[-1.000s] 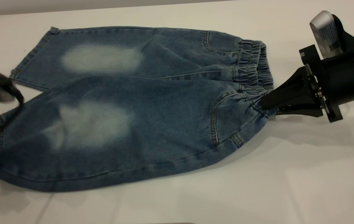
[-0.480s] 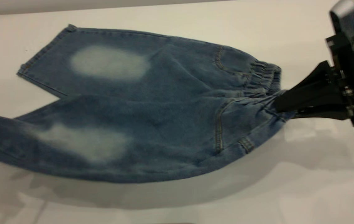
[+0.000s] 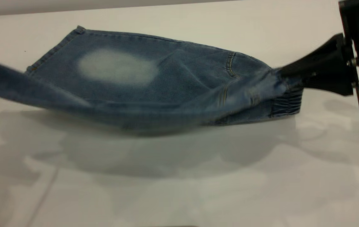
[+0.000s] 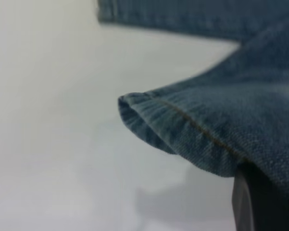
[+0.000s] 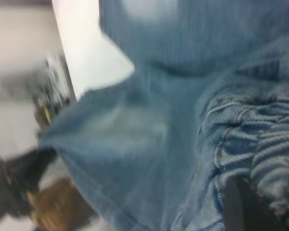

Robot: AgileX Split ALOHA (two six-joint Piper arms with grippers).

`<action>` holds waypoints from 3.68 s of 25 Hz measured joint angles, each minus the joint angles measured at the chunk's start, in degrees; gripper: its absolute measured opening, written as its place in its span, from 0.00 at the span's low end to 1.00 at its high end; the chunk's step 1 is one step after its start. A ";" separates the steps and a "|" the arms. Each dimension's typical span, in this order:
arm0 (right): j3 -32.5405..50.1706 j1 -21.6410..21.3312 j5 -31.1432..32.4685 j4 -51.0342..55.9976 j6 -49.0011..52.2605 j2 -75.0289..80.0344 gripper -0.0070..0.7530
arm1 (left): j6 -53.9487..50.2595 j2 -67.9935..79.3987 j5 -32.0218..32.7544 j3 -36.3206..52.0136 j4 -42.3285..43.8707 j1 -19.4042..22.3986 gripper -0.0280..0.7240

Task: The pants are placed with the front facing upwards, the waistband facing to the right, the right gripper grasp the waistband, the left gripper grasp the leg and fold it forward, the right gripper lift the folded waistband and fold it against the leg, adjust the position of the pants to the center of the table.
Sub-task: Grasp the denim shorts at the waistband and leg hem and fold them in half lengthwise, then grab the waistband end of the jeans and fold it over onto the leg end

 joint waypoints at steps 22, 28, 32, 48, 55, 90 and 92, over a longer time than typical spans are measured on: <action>-15.70 0.17 -14.95 0.75 26.10 5.57 0.07 | -0.32 33.50 -2.81 -33.36 0.00 -2.71 0.08; -19.99 0.17 -15.67 0.69 32.80 8.84 0.07 | -1.71 38.28 -1.93 -37.96 -0.05 -3.55 0.09; -22.62 0.17 -16.71 0.69 36.67 10.33 0.08 | -4.52 39.88 -1.11 -38.57 0.00 -3.55 0.10; -26.03 0.17 -25.57 0.73 50.97 12.50 0.22 | -23.26 41.04 -6.20 -39.10 -0.16 -3.55 0.51; -29.62 0.17 -25.44 1.00 45.58 12.50 0.58 | -31.89 41.04 -6.20 -39.10 -0.23 -3.55 0.57; -30.07 0.66 -18.21 -35.37 33.23 14.71 0.78 | -24.96 37.70 -1.26 -39.22 0.02 -5.62 0.67; -30.12 0.66 -17.45 -32.71 32.38 15.54 0.78 | -24.82 37.70 -0.50 -39.22 0.02 -5.66 0.67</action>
